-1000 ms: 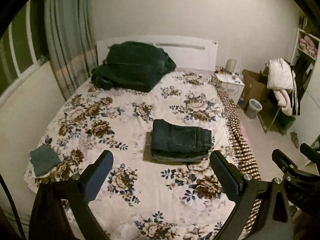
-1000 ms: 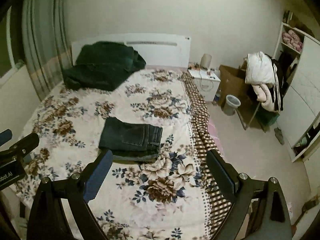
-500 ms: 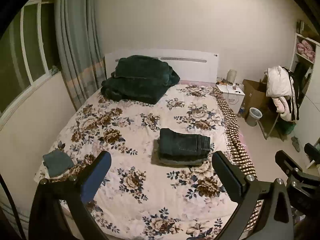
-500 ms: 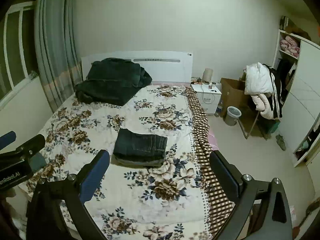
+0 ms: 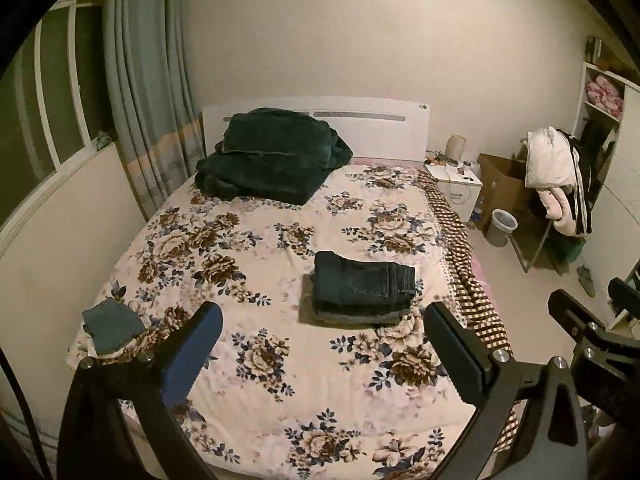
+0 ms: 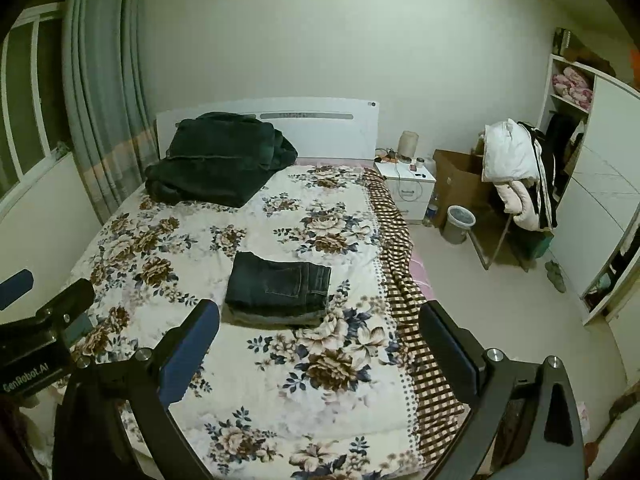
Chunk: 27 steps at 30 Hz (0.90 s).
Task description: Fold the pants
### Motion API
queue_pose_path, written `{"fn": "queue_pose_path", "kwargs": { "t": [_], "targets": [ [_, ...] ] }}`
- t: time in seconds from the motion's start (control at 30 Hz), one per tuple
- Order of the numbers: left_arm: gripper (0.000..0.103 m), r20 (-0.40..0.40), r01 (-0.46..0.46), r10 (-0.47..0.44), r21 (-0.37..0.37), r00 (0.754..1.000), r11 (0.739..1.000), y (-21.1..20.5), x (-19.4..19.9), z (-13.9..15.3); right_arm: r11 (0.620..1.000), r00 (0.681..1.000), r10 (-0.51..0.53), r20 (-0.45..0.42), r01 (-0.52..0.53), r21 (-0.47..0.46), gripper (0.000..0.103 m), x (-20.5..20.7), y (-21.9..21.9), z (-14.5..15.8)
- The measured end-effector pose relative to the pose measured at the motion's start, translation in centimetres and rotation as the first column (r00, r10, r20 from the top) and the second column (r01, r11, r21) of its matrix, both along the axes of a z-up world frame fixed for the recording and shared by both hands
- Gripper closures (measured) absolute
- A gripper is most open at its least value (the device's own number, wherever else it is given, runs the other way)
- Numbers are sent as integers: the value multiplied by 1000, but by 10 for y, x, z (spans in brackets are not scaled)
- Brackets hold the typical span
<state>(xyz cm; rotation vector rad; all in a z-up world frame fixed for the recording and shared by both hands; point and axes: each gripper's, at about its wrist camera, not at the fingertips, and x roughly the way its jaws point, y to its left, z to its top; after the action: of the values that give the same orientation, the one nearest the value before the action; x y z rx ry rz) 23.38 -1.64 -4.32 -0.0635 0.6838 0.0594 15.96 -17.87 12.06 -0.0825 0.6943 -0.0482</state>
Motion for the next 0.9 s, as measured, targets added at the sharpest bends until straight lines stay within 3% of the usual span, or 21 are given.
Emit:
{"fn": "queue_pose_path", "kwargs": {
  "t": [0.9],
  "targets": [
    [0,2,-5,5,11,1000,1000,4,-7,-3,1000,1000,18,-10,-17,16,1,6,-1,7]
  ]
}}
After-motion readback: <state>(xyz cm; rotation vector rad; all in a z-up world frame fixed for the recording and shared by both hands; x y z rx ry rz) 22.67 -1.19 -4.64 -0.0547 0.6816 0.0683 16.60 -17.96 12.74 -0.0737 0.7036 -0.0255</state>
